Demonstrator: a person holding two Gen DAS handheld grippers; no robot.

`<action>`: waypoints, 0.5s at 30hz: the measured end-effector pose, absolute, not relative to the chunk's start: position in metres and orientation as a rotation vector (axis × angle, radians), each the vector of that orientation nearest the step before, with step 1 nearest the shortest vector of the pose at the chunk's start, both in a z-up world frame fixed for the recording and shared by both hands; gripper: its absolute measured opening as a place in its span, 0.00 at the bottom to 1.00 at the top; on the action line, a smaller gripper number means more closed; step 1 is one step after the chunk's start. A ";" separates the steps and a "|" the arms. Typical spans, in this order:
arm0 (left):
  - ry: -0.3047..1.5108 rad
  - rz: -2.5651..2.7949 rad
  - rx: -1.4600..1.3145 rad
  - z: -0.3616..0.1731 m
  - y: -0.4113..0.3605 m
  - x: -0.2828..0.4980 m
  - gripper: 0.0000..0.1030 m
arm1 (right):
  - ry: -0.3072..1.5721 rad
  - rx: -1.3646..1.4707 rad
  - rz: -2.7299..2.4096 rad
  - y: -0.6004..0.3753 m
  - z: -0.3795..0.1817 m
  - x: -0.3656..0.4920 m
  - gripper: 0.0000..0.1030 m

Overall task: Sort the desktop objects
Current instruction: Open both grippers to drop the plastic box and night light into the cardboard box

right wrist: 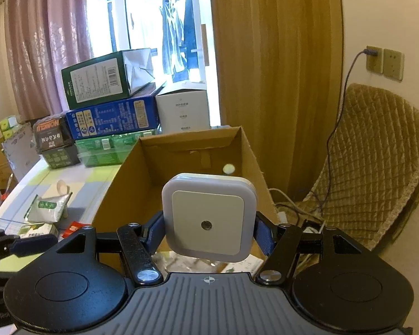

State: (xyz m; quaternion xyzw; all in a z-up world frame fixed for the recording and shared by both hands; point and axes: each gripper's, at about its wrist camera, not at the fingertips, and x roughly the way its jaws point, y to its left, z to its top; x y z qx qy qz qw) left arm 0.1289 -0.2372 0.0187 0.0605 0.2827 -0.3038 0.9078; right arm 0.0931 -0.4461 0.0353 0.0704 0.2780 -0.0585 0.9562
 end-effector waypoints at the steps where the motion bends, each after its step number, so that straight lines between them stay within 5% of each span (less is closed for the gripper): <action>1: 0.584 -0.625 0.122 0.019 -0.236 0.129 0.40 | 0.564 0.148 -0.111 -0.446 0.035 0.094 0.62; 15: 0.595 -0.595 0.084 0.018 -0.216 0.120 0.55 | 0.513 0.186 -0.152 -0.443 0.046 0.059 0.78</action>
